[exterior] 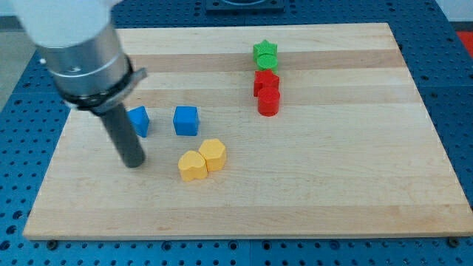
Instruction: Move the blue triangle to the left of the blue cube
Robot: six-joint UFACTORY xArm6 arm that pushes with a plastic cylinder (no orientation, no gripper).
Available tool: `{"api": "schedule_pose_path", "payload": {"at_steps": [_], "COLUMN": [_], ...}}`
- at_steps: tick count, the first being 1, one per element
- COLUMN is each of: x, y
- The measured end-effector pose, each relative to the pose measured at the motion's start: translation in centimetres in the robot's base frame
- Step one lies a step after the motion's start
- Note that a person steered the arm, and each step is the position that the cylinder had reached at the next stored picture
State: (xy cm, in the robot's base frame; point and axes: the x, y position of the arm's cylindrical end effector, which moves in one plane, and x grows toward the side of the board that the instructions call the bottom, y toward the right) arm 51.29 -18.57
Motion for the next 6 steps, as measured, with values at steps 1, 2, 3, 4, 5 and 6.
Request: {"api": "schedule_pose_path", "payload": {"at_steps": [1,2,3,4,5,6], "x": [-0.7,-2.9,-5.1,-6.5,-6.6,-6.6], "y": [-2.9,-3.8,-3.9,-3.6,-2.0,0.8]}}
